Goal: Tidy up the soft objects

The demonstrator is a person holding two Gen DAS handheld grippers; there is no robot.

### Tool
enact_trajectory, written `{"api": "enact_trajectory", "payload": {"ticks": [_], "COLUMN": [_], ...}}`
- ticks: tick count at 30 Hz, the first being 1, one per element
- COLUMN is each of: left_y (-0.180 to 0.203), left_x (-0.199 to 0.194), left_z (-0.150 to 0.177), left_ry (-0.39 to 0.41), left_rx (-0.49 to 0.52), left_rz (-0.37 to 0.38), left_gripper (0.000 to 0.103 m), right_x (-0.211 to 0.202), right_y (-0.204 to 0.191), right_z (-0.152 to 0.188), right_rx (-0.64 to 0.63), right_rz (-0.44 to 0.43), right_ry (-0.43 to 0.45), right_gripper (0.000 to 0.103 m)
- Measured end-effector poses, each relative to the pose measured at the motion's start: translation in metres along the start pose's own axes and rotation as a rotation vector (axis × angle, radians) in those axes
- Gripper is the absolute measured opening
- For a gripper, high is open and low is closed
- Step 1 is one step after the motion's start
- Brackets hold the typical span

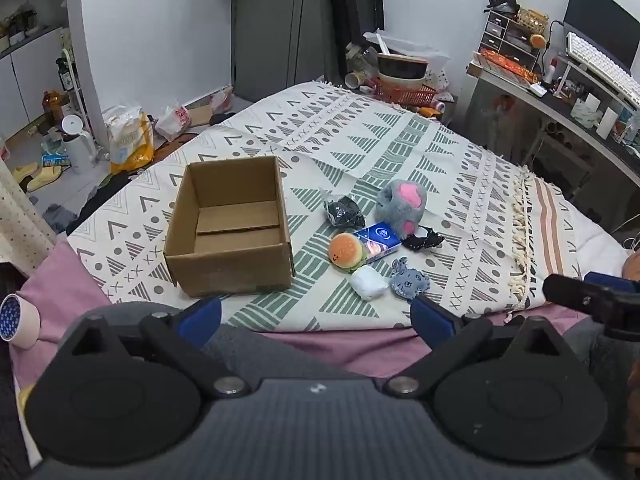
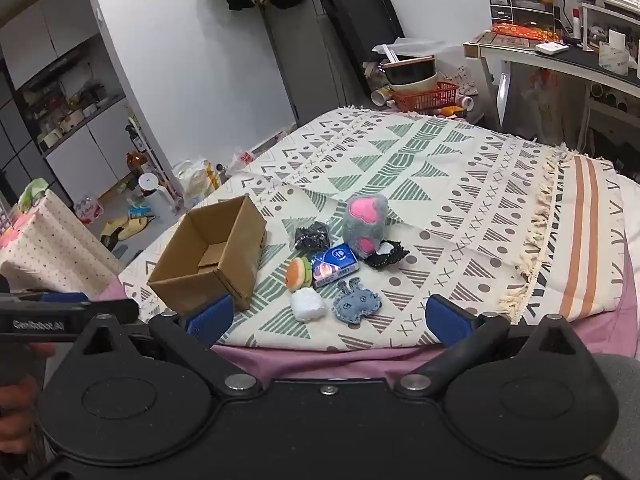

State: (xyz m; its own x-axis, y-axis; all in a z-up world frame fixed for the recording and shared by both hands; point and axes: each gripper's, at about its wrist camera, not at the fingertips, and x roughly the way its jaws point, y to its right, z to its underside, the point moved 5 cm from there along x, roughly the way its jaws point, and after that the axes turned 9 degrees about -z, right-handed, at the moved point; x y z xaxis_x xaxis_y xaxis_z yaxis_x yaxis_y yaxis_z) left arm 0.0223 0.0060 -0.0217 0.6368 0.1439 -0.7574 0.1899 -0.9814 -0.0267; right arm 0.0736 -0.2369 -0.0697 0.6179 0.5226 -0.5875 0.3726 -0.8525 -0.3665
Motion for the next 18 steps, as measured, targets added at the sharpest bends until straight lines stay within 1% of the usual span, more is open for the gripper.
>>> {"api": "enact_trajectory", "payload": {"ticks": [2,5,10,12,16,18], "left_y": [0.000,-0.001,-0.002,-0.002,-0.005,-0.005], "left_x": [-0.006,-0.009,-0.015,-0.017,-0.023,-0.026], "left_z": [0.004,0.004,0.004,0.004,0.003,0.003], "left_ry": [0.017,0.018,0.027,0.032,0.042,0.047], "left_rx": [0.006,0.009,0.020,0.025,0.025,0.030], "left_rz": [-0.004,-0.002,-0.010,-0.012,-0.012,-0.013], "left_gripper": [0.100,0.100,0.100,0.100,0.100,0.100], "right_x": [-0.003,-0.007,-0.017,-0.020,-0.023,-0.026], "right_y": [-0.003,-0.006,-0.010,-0.011,-0.010,-0.012], "right_z": [-0.003,-0.005,-0.007,-0.008,-0.008,-0.007], "right_rx": [-0.009,-0.034,-0.037,-0.058,-0.046,-0.054], "right_rz": [0.014,0.046,0.047,0.075,0.070,0.085], "right_ry": [-0.006,0.002,0.031,0.027,0.020,0.025], "right_gripper": [0.103,0.103,0.103,0.103,0.103,0.103]}}
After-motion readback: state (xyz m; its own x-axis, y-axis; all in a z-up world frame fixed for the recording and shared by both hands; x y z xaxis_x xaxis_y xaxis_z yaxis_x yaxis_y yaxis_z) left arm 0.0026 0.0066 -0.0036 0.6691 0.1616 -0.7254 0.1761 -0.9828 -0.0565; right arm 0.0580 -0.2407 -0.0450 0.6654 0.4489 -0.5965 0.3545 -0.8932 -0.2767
